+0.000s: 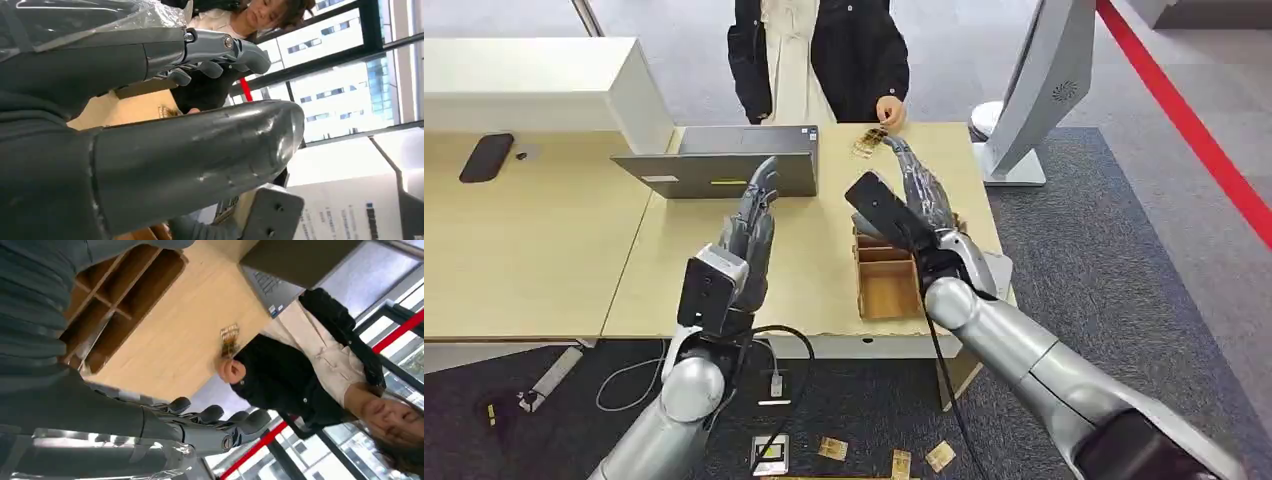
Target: Pass the card to the sensor for recognition and then transmit it.
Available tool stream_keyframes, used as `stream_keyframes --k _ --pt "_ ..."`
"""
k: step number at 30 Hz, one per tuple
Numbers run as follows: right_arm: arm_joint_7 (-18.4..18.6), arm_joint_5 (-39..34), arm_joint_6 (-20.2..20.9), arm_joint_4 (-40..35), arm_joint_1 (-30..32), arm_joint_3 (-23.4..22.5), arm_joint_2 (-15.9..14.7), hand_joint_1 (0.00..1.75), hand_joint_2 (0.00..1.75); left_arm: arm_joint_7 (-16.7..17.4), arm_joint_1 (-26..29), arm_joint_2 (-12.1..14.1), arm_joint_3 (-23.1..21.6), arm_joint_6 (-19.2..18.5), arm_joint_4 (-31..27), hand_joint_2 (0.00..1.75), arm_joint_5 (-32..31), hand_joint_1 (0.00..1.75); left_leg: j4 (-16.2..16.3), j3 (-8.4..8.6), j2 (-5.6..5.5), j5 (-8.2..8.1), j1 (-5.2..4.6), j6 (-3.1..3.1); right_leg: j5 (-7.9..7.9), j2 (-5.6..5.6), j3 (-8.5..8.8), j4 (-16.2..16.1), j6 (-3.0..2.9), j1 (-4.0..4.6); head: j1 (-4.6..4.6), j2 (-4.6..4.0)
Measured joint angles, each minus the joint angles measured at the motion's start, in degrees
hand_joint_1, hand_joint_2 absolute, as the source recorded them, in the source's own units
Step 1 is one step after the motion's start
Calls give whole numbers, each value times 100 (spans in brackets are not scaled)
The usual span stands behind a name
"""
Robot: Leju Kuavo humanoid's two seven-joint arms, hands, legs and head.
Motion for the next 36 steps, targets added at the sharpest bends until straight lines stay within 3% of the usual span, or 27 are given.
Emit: stream_keyframes --k 7,20,27,36 --pt "338 1658 120 -319 202 164 -243 0 175 22 79 20 2 -33 -96 0 -81 0 0 0 0 0 1 0 0 0 1 0 0 1 2 0" --pt "216 2001 632 -111 258 304 -286 0 175 4 110 7 28 -105 -100 0 -107 0 0 -1 -1 0 0 0 0 0 3 0 0 0 0 0" --pt "94 2423 901 309 29 450 -78 0 175 -74 86 -20 35 -140 -70 0 9 0 0 -1 0 1 1 0 0 -1 2 1 0 1 2 0" --pt "367 2739 1145 1156 -315 743 166 0 175 9 -34 -11 -2 -53 -35 0 131 0 0 -2 0 1 -1 1 1 -1 3 1 1 0 2 0"
